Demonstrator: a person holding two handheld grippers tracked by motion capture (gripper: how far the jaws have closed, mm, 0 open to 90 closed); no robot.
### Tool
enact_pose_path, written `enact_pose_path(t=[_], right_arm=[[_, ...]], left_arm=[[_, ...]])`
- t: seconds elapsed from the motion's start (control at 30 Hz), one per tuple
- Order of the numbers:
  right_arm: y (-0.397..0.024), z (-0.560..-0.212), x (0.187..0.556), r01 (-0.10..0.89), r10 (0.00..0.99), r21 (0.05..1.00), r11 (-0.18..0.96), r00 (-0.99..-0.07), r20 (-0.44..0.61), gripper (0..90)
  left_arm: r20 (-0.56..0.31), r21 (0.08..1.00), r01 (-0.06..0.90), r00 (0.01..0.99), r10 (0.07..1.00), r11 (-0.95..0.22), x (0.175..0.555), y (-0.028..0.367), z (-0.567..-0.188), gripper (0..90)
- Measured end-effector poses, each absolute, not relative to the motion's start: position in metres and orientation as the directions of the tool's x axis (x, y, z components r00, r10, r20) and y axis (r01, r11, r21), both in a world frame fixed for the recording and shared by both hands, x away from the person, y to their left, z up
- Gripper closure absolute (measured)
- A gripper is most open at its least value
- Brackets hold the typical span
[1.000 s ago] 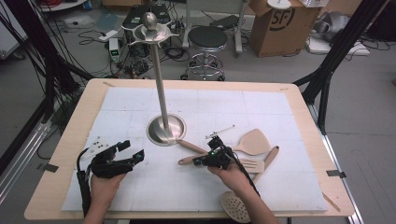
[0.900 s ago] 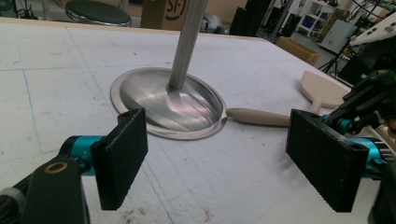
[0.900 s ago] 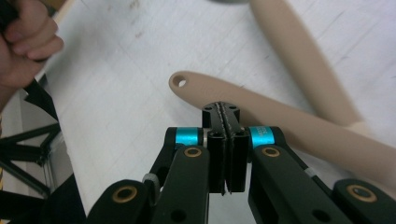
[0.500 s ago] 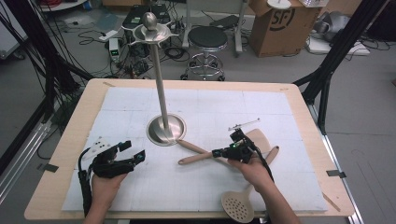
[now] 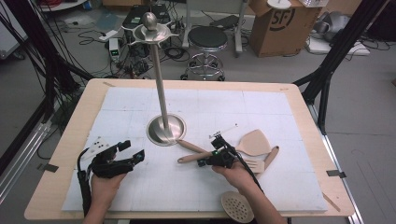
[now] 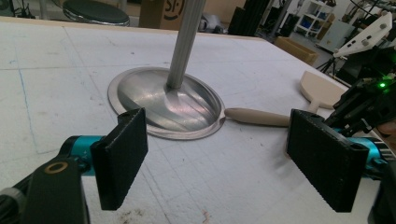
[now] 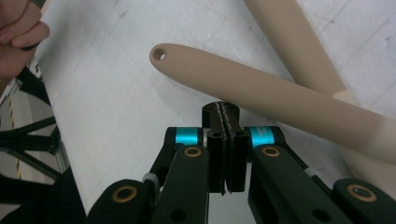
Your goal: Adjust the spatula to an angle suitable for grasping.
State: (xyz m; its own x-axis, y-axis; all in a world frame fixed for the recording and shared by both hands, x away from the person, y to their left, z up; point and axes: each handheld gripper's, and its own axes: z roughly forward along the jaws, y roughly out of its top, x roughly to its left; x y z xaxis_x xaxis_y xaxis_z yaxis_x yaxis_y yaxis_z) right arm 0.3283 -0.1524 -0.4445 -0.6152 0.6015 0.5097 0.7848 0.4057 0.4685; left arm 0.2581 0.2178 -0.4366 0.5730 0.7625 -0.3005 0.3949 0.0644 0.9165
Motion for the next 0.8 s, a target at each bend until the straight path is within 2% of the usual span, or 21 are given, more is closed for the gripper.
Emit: enact_pose_path(t=[0.67,0.8], right_arm=[[-0.153,-0.443,0.356,0.818,0.665,0.520,0.248,-0.533,0.522,90.0],[-0.156,-0.441,0.355,0.815,0.677,0.523,0.250,-0.534,0.508,90.0]], left_arm=[[-0.300,0.916,0.397,0.575,0.761,0.061,0.259,0.217,-0.437,21.8],[-0.301,0.916,0.397,0.576,0.760,0.062,0.259,0.217,-0.437,21.9]])
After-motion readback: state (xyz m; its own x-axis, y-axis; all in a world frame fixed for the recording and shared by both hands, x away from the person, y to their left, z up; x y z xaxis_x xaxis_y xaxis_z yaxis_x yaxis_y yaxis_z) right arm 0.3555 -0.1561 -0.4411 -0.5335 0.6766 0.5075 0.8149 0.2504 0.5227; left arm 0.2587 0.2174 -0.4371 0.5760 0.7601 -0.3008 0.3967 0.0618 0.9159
